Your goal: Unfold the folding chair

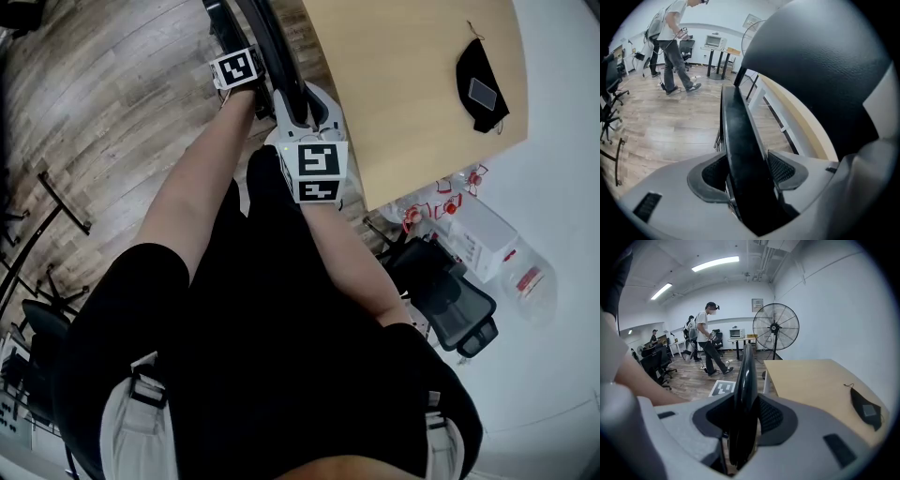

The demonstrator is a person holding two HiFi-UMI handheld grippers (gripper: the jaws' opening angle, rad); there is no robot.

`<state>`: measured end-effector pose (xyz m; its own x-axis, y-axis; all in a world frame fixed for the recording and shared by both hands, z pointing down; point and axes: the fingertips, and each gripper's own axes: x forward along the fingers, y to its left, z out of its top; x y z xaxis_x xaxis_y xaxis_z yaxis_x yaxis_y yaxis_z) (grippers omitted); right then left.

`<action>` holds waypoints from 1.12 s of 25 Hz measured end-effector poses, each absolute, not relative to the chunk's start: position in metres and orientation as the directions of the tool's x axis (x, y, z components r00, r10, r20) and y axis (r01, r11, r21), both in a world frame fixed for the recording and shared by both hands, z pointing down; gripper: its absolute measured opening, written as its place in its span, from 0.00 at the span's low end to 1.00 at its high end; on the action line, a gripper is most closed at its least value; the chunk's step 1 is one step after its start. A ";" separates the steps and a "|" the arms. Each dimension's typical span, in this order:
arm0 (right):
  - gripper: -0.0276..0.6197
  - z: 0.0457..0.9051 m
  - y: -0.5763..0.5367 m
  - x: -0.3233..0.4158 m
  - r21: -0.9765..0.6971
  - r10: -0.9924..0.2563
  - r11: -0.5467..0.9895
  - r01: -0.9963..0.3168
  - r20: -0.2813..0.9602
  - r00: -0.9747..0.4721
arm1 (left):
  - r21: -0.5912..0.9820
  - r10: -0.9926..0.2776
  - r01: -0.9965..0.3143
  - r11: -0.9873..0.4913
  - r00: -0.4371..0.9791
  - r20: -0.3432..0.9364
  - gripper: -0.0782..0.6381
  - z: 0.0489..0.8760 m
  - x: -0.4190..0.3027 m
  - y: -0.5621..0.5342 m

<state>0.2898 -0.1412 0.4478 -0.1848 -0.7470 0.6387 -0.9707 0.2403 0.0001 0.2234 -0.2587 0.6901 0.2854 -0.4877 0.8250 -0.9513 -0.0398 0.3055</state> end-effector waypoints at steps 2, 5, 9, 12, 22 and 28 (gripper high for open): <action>0.26 0.448 -0.140 0.288 0.003 -0.746 0.244 -0.970 0.640 -0.185 | 0.302 -0.496 -0.952 -0.054 0.288 0.819 0.41 0.688 0.224 -0.257; 0.26 0.448 -0.139 0.286 0.008 -0.746 0.245 -0.970 0.640 -0.183 | 0.302 -0.504 -0.952 -0.052 0.286 0.815 0.39 0.687 0.219 -0.257; 0.26 0.448 -0.139 0.283 0.011 -0.743 0.244 -0.970 0.644 -0.180 | 0.316 -0.497 -0.947 -0.057 0.301 0.814 0.39 0.687 0.207 -0.254; 0.26 0.448 -0.139 0.280 0.009 -0.739 0.240 -0.971 0.651 -0.176 | 0.319 -0.505 -0.946 -0.062 0.306 0.807 0.39 0.687 0.193 -0.252; 0.27 0.449 -0.133 0.257 0.005 -0.720 0.277 -0.961 0.664 -0.204 | 0.435 -0.482 -0.898 -0.064 0.410 0.775 0.39 0.681 0.168 -0.236; 0.27 0.451 -0.130 0.248 0.037 -0.716 0.290 -0.956 0.671 -0.191 | 0.469 -0.480 -0.880 -0.080 0.446 0.755 0.39 0.693 0.147 -0.230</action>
